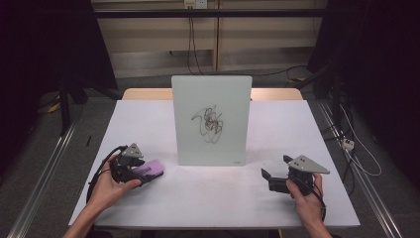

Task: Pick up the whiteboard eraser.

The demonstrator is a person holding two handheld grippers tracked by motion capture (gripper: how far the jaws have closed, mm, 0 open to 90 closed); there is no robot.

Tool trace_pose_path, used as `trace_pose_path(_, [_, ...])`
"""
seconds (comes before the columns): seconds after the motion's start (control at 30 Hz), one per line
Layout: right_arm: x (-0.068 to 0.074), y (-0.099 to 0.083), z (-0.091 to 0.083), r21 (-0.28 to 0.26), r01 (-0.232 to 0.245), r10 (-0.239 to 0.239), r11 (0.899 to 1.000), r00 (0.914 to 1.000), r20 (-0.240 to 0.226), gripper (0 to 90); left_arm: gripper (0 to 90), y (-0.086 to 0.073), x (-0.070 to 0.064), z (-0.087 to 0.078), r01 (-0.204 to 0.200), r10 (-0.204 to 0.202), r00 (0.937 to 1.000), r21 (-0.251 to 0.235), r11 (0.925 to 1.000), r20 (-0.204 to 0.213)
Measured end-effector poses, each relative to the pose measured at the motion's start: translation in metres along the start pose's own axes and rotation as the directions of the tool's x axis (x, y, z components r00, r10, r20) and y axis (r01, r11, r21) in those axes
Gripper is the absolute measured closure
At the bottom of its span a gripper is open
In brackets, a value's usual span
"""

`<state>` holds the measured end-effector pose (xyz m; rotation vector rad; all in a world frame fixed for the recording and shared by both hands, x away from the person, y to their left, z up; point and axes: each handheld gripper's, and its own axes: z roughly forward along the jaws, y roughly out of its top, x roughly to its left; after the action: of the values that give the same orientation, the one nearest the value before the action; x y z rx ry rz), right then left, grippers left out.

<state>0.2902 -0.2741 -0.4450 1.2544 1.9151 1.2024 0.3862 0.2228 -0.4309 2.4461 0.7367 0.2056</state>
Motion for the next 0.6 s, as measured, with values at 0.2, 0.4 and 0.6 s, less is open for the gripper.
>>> trace_pose_path(0.2, [0.0001, -0.0002, 0.0, 0.002, 0.001, -0.001, 1.0, 1.0, 0.001, 7.1, 36.1, -0.0001, 0.0, 0.0019, -0.001, 0.001, 1.0, 0.013, 0.9999, 0.006])
trace_pose_path(0.4, [0.0006, -0.0001, 0.0004, 0.004, 0.0, 0.0, 1.0, 1.0, 0.0, 7.1, 37.7, 0.0004, -0.0017, 0.0014, -0.013, 0.013, 0.9999, 0.02, 0.9997, -0.001])
trace_pose_path(0.6, [0.0002, -0.0001, 0.0004, 0.0, -0.002, 0.002, 1.0, 1.0, -0.001, 7.2, 38.9, 0.0006, -0.003, 0.0009, -0.018, 0.018, 0.9998, 0.021, 0.9996, -0.003])
